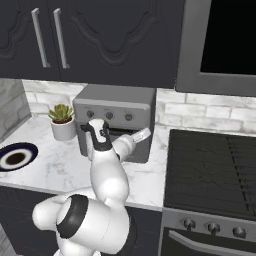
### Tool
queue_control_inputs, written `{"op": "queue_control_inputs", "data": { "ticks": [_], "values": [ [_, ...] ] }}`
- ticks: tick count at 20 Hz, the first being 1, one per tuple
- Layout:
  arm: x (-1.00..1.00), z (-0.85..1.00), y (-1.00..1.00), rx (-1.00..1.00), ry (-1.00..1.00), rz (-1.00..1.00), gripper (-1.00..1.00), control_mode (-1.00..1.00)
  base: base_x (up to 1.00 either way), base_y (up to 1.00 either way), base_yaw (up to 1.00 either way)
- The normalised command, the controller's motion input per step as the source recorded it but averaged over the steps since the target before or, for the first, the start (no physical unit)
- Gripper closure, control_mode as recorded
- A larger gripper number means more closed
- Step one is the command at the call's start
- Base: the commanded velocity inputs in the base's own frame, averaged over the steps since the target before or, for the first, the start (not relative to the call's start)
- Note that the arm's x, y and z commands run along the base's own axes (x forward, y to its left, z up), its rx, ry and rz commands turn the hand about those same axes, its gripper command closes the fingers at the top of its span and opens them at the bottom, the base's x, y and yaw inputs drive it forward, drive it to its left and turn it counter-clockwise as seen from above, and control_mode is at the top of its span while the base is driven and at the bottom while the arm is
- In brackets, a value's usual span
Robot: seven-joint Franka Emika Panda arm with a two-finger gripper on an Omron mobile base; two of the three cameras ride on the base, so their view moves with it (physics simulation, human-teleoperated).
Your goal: Pull the toaster oven rack outwards. Pick up the baguette from the plate and place it on the toaster oven rack. Close the toaster oven door fully and set the temperature to the lowest setting.
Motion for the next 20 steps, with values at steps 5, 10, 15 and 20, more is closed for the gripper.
{"op": "queue_control_inputs", "data": {
  "ticks": [5,10,15,20],
  "values": [
    [0.74,0.37,0.59,0.00,0.00,0.10,-1.00,-1.00,0.00,0.00,0.00],
    [0.56,0.55,0.34,-0.01,0.00,0.12,-1.00,-1.00,0.00,0.00,0.00],
    [0.29,0.76,0.02,-0.07,0.03,0.17,-1.00,-1.00,0.00,0.00,0.00],
    [0.17,0.74,-0.01,-0.21,0.23,0.20,-1.00,-1.00,0.00,0.00,0.00]
  ]
}}
